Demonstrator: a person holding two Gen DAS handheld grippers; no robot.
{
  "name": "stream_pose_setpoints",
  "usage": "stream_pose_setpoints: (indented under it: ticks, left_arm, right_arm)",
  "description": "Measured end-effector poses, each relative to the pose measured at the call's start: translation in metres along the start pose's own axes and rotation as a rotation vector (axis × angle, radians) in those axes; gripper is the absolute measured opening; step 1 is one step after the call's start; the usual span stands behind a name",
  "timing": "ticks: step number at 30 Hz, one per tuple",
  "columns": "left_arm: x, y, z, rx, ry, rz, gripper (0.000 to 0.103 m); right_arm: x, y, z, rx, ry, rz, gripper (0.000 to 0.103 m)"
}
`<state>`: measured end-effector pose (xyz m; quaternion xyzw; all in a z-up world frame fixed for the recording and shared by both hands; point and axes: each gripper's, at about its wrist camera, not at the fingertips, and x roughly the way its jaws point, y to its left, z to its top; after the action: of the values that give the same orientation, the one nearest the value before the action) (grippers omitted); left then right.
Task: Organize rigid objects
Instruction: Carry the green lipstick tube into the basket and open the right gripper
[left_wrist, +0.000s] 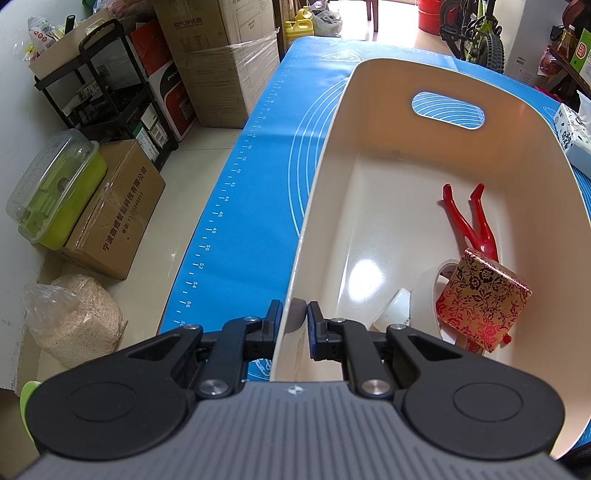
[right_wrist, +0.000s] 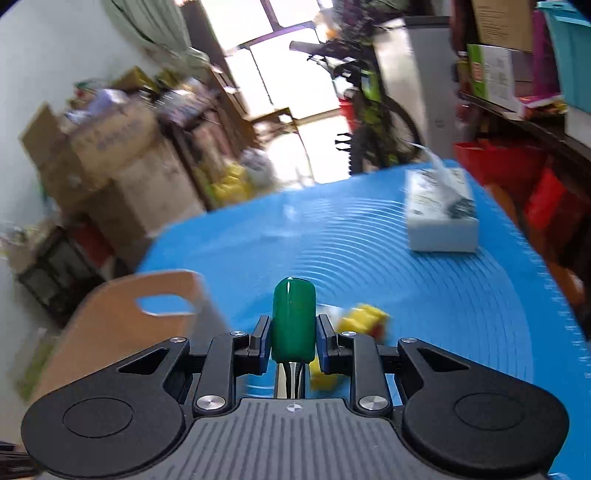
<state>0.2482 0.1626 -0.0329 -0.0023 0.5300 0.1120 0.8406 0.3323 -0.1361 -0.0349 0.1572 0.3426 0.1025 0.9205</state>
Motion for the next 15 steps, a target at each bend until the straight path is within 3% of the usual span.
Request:
stream_pose_setpoints:
  ticks: [9, 15]
  left_arm:
    - [0.0, 0.0, 0.0, 0.0, 0.0, 0.0, 0.016]
    - [0.0, 0.0, 0.0, -0.001, 0.0, 0.0, 0.016]
  right_arm:
    - [-0.017, 0.043, 0.0, -0.06, -0.04, 0.139, 0.034]
    - [-0.008, 0.079, -0.02, -0.159, 0.028, 0.213, 0.034]
